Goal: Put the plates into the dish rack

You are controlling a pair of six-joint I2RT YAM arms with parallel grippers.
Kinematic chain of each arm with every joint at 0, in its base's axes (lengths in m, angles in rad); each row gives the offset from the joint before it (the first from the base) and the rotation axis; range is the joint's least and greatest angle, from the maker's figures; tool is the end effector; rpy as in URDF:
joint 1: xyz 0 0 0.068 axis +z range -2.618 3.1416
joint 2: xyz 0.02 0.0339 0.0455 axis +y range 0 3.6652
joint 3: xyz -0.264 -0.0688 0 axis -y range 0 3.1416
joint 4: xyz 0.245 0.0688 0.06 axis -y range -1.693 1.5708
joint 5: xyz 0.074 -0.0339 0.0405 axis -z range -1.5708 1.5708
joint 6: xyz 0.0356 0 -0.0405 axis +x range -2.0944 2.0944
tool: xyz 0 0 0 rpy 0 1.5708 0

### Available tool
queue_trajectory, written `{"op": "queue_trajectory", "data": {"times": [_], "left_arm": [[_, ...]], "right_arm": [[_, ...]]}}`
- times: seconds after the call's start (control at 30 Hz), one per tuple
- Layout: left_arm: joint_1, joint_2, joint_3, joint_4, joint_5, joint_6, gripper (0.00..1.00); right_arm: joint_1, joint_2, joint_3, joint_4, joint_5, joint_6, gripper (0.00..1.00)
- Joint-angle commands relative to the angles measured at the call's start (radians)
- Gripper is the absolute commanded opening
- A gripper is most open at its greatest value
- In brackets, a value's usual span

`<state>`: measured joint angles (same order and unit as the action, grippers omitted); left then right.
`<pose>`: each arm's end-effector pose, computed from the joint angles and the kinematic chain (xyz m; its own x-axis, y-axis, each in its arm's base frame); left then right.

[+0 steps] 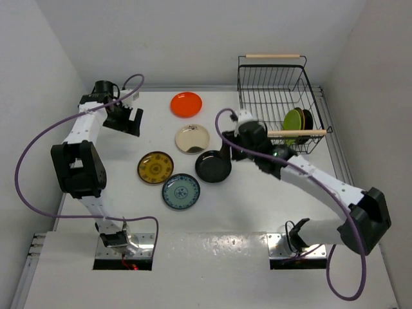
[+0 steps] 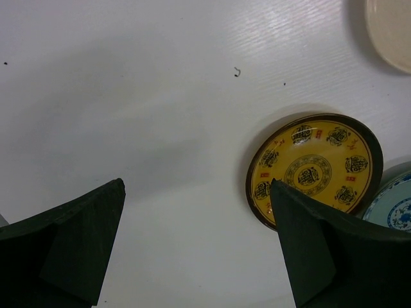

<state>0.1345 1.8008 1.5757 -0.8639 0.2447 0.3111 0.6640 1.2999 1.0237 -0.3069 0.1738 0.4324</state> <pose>0.3804 0.0428 0.2782 -0.8418 0.1858 -0.5068 0.2509 0.9660 -0.0625 0.2341 0.1754 0.2987 -0.6004 0.0542 -0.7978 -0.2662 0.9272 0.2634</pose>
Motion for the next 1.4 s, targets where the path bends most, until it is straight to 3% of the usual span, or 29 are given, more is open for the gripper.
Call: {"op": "queue_trajectory", "data": {"times": [0.0, 0.07, 0.13, 0.17, 0.37, 0.43, 0.57, 0.87, 1.17, 1.23, 1.37], "left_arm": [[-0.032, -0.041, -0.022, 0.000, -0.022, 0.011, 1.00], [-0.061, -0.041, -0.022, 0.000, -0.034, 0.020, 1.00], [-0.073, -0.050, -0.031, 0.000, -0.035, 0.020, 1.00], [-0.082, -0.050, -0.031, 0.000, -0.035, 0.020, 1.00], [-0.092, -0.050, -0.022, 0.000, -0.035, 0.020, 1.00], [-0.092, -0.040, -0.002, 0.009, -0.025, 0.011, 1.00], [-0.092, -0.029, 0.009, 0.009, -0.025, 0.002, 1.00], [-0.101, -0.060, -0.022, 0.009, -0.036, -0.009, 1.00], [-0.111, -0.092, -0.052, 0.009, -0.058, -0.009, 1.00], [-0.111, -0.101, -0.052, 0.009, -0.058, -0.009, 1.00], [-0.121, -0.101, -0.052, 0.009, -0.067, -0.009, 1.00]], "right_arm": [[0.042, -0.060, -0.263, 0.337, 0.021, 0.246, 0.64], [0.065, -0.097, -0.413, 0.634, 0.097, 0.304, 0.72], [0.078, -0.085, -0.560, 0.833, 0.119, 0.379, 0.72], [0.080, -0.053, -0.580, 0.854, 0.159, 0.409, 0.72], [0.083, 0.019, -0.618, 0.778, 0.231, 0.630, 0.72], [0.083, 0.073, -0.636, 0.845, 0.251, 0.641, 0.69], [0.082, 0.163, -0.596, 0.795, 0.271, 0.710, 0.58], [0.065, 0.283, -0.565, 0.759, 0.240, 0.741, 0.49], [0.003, 0.368, -0.645, 0.945, 0.127, 0.761, 0.20], [0.000, 0.355, -0.659, 0.947, 0.125, 0.740, 0.02], [-0.006, 0.308, -0.677, 0.885, 0.107, 0.704, 0.00]]}}
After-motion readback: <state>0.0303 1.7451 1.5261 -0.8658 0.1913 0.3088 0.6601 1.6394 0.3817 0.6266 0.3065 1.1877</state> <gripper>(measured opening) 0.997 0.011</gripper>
